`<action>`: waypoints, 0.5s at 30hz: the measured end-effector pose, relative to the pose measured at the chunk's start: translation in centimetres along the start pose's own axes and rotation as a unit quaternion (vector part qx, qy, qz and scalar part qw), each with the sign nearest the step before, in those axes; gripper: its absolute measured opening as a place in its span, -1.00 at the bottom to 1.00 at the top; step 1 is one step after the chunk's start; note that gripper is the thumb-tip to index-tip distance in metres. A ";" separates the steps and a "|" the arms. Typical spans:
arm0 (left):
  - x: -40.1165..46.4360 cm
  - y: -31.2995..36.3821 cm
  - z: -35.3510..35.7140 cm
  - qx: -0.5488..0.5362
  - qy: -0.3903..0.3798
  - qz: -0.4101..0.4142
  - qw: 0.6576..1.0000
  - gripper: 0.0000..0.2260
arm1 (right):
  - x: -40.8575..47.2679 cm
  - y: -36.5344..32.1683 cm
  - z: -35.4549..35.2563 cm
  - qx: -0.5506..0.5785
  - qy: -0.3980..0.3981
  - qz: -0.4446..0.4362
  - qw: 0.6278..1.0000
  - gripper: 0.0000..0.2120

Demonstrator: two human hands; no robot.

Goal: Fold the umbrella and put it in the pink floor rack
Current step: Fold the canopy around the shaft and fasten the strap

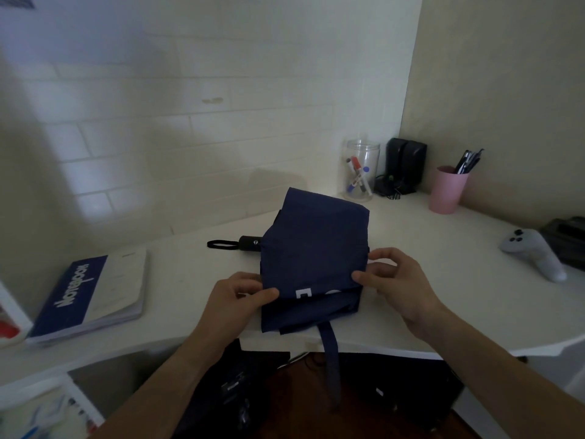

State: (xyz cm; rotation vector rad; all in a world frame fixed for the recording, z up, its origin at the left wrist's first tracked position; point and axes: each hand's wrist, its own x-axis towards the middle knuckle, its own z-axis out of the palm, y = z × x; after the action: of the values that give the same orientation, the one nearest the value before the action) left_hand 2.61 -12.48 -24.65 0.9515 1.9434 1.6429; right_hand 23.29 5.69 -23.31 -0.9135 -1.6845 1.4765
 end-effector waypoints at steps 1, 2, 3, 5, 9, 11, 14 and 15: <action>0.1 -0.1 0.0 0.017 0.011 0.000 1.000 -0.80 | -0.1 0.0 -0.1 -0.011 -0.003 -0.006 1.000 -0.62; 0.1 -0.1 0.1 0.050 0.018 0.005 0.999 -0.72 | -0.4 0.0 -0.3 -0.027 -0.007 -0.013 1.000 -0.63; 0.1 -0.3 0.1 0.089 0.021 0.014 0.996 -0.66 | -0.6 0.0 -0.4 -0.044 -0.017 -0.023 0.999 -0.64; 0.1 -0.8 0.1 0.168 0.022 0.035 0.985 -0.66 | -0.9 0.3 -0.6 -0.095 -0.037 -0.053 0.993 -0.67; 0.1 -1.7 -0.1 0.275 0.036 0.087 0.957 -0.75 | -1.0 1.2 -0.5 -0.204 -0.068 -0.095 0.972 -0.78; 0.0 -2.1 -0.1 0.298 0.044 0.114 0.947 -0.77 | -0.9 1.5 -0.1 -0.230 -0.063 -0.090 0.967 -0.89; -0.4 -2.4 0.0 0.332 0.081 0.167 0.925 -0.74 | -0.9 1.3 0.6 -0.304 -0.036 -0.104 0.946 -0.94; -0.5 -2.3 -0.1 0.337 0.089 0.198 0.916 -0.68 | -0.9 1.3 0.7 -0.334 -0.039 -0.110 0.935 -0.91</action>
State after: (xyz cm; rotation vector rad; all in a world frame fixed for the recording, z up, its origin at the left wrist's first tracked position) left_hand 2.39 -13.07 -26.94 1.5813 2.6596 1.2696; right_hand 23.18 4.69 -24.70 -0.9649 -2.3203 0.7939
